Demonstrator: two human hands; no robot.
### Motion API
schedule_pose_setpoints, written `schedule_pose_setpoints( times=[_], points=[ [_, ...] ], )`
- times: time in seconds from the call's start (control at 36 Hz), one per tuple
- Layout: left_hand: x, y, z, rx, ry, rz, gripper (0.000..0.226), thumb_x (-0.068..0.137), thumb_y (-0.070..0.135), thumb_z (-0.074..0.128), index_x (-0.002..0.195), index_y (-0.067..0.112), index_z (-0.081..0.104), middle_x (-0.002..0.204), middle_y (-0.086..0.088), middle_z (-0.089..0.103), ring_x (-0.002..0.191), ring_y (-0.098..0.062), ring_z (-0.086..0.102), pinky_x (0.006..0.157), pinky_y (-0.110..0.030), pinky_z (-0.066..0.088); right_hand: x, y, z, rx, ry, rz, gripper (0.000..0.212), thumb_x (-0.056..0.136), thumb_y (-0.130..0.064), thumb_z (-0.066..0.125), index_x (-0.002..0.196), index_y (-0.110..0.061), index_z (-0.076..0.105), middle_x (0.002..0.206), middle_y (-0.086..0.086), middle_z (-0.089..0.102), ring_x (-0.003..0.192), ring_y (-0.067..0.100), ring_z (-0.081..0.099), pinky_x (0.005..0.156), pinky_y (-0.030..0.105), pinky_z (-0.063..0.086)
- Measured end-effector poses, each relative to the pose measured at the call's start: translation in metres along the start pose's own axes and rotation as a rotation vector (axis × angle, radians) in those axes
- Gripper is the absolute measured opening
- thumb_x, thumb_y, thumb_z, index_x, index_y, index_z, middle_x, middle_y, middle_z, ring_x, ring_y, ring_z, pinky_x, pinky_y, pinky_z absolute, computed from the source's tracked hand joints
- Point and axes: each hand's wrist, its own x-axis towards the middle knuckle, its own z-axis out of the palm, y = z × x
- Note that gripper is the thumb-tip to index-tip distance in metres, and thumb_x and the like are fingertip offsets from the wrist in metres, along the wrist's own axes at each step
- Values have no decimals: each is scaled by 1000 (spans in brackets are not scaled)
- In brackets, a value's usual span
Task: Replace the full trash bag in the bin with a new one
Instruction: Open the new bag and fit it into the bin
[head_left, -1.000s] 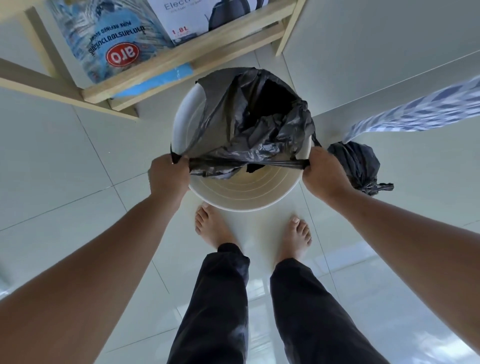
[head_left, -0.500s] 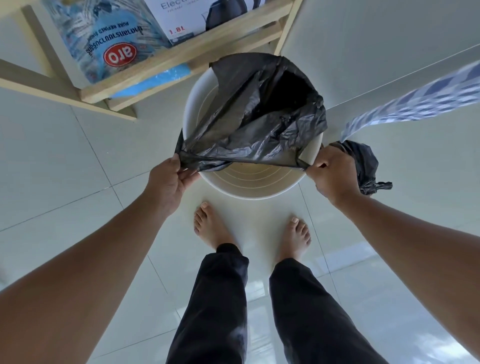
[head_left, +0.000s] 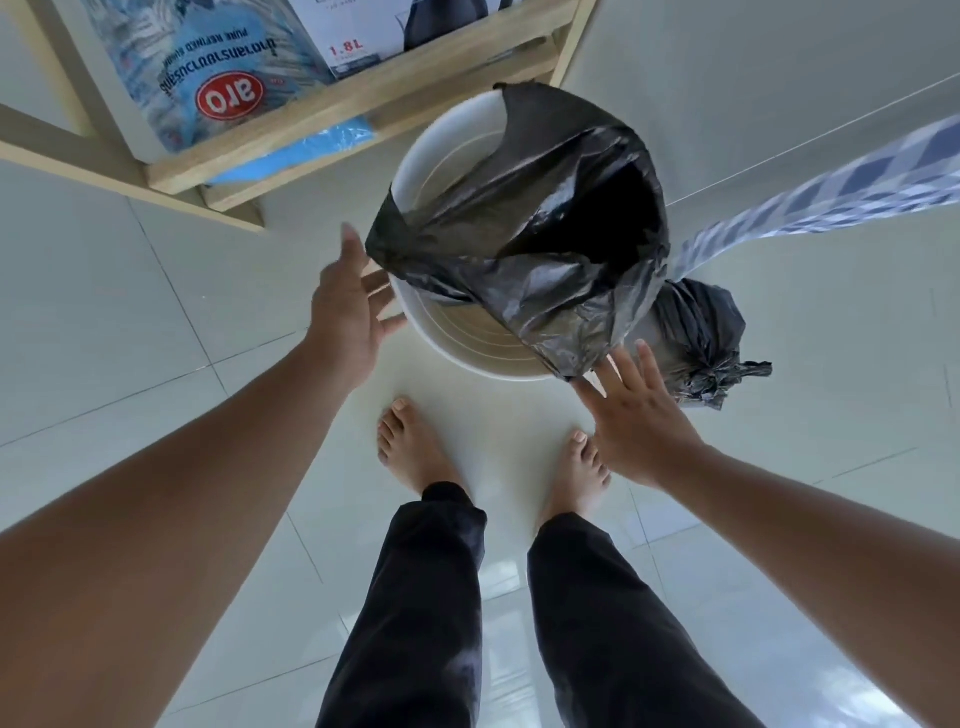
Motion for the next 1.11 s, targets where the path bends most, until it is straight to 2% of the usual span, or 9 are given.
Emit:
schedule_pose_setpoints(
  times=[0.11, 0.19, 0.36, 0.5, 0.56, 0.64, 0.75, 0.92, 1.11],
  points=[
    [-18, -3, 24, 286, 177, 139, 85, 69, 77, 62, 136, 41, 25, 133, -1, 49, 115, -24, 57, 95, -48, 53, 14, -21, -2, -33, -59, 92, 83, 86, -36, 52, 155, -19, 9, 159, 19, 9, 148, 41, -2, 116, 63, -10],
    [-31, -19, 40, 347, 323, 315, 77, 70, 70, 69, 126, 31, 33, 133, -6, 48, 121, -23, 52, 94, -37, 50, 22, -33, -7, -26, -80, 136, 83, 87, -32, 48, 155, -22, 1, 161, 16, 1, 148, 40, -7, 114, 64, -11],
    [-30, -27, 55, 672, 435, 384, 62, 75, 80, 52, 49, 24, 49, 65, -1, 59, 94, -31, 65, 89, -46, 53, 25, -34, -9, -53, -108, 137, 81, 89, -29, 42, 155, -22, -3, 162, 14, -3, 149, 39, -9, 114, 65, -9],
    [-18, -27, 71, 729, 440, 162, 58, 78, 62, 65, 92, 5, 66, 103, -8, 65, 80, -17, 60, 68, -27, 52, 26, -30, -8, -54, -148, 86, 81, 91, -32, 43, 155, -21, -4, 163, 15, -7, 149, 40, -10, 116, 62, -8],
    [-15, -24, 67, 617, 426, 148, 37, 88, 33, 63, 105, 1, 66, 91, -7, 62, 77, -15, 58, 62, -24, 45, 27, -30, -9, -1, -166, 62, 82, 89, -27, 44, 155, -19, -4, 162, 17, -6, 149, 40, -7, 119, 57, -6],
    [-18, -17, 60, 464, 383, 218, 22, 96, 6, 48, 110, 2, 65, 91, -12, 65, 87, -22, 65, 66, -29, 37, 29, -30, -11, 149, -140, 38, 82, 88, -25, 46, 155, -14, -1, 161, 19, -1, 148, 38, 0, 123, 49, 0],
    [-24, -24, 42, 248, 375, 269, 15, 96, 20, 51, 100, 15, 64, 83, 5, 59, 67, 1, 47, 65, -14, 38, 29, -28, -17, 309, -57, 33, 79, 85, -20, 49, 153, -11, 9, 157, 16, 16, 144, 34, 15, 123, 42, 11],
    [-21, -38, 13, -260, 177, 61, 9, 97, 8, 54, 96, 9, 63, 99, -6, 67, 97, -20, 63, 104, -40, 49, 29, -24, -19, 224, -59, -40, 74, 89, -19, 46, 155, -22, 11, 157, 16, 19, 142, 35, 18, 121, 43, 8],
    [-15, -33, -3, -190, -32, 71, 23, 98, 3, 41, 99, 13, 61, 120, -1, 67, 124, -19, 59, 87, -44, 51, 34, -18, -17, 108, 35, -122, 61, 95, -30, 47, 152, -27, 26, 134, 21, 48, 120, 39, 41, 113, 49, 25]
  ],
)
